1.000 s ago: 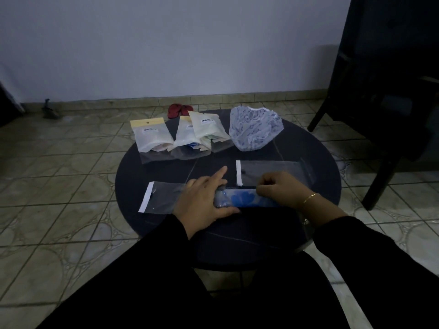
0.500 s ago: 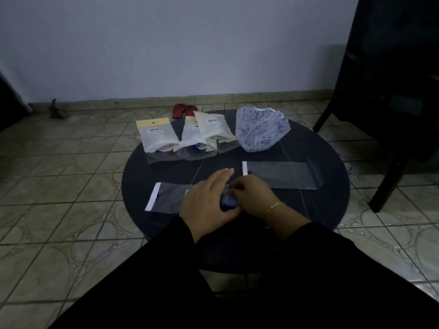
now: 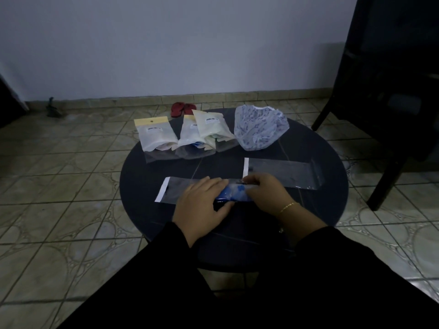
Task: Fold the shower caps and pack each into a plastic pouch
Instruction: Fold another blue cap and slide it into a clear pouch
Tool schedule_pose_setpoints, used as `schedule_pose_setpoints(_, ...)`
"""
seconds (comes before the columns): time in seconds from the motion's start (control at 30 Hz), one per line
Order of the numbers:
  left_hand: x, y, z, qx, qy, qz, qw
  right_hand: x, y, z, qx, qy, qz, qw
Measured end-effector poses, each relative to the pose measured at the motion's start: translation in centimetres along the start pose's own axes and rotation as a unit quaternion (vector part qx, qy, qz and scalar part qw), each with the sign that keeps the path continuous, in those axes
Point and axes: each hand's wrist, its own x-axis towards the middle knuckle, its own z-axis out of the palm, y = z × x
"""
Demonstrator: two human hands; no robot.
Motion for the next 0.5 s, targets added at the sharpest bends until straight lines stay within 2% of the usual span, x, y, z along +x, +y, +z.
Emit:
schedule_pose_setpoints(0.1,0.0,0.0,-0.1,-0.002,0.0,-0.001,1.0,0.4,0.4,-0.5,-0.046,0.0,0.0,0.999)
schedule_pose_setpoints(0.33,-0.1,0.0,0.1,-0.003,-0.001,-0.007,1.0,0.2,0.8,-1.9,-0.203,-0.061,-0.025,0.977)
schedule_pose_setpoints(0.5,-0.2,0.3,-0.4,-0.032,0.0,-0.025,0.999,0.5,0.9,-2.5,-0.212,-0.042,-0.013,0.976)
